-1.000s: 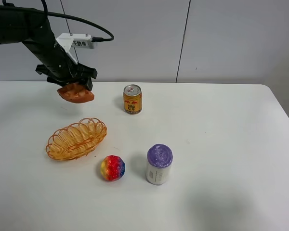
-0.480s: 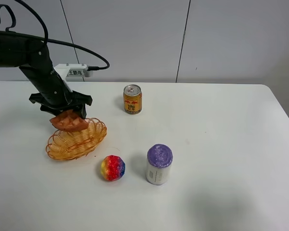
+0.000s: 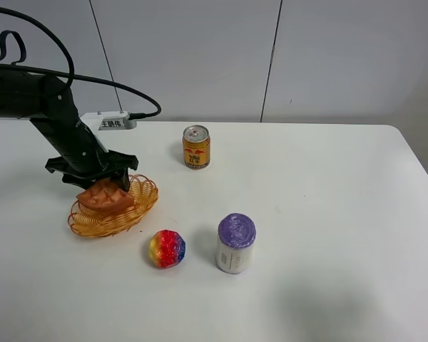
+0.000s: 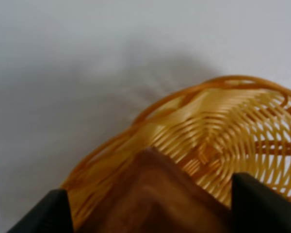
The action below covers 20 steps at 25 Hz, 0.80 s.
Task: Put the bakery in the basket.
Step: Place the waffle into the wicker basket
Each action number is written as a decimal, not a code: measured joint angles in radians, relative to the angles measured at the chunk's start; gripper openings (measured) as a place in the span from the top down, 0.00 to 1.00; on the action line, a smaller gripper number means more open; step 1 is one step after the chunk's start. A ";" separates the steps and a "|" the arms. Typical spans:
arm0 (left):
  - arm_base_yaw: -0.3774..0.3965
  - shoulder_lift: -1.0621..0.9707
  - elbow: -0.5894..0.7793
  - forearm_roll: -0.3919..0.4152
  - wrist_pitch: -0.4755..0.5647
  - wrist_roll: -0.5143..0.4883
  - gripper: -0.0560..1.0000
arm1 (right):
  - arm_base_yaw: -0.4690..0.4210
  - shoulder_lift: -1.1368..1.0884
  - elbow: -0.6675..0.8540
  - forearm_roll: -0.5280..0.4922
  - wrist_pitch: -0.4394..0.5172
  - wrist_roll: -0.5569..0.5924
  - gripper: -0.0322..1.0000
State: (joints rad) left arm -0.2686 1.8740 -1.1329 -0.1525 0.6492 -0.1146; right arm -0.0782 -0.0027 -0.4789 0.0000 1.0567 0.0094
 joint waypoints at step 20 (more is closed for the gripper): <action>0.000 -0.105 -0.004 0.001 -0.092 -0.034 0.10 | 0.000 0.000 0.000 0.000 0.000 0.000 0.01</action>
State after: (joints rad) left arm -0.2686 1.7688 -1.1367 -0.1511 0.5571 -0.1482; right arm -0.0782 -0.0027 -0.4789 0.0000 1.0567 0.0094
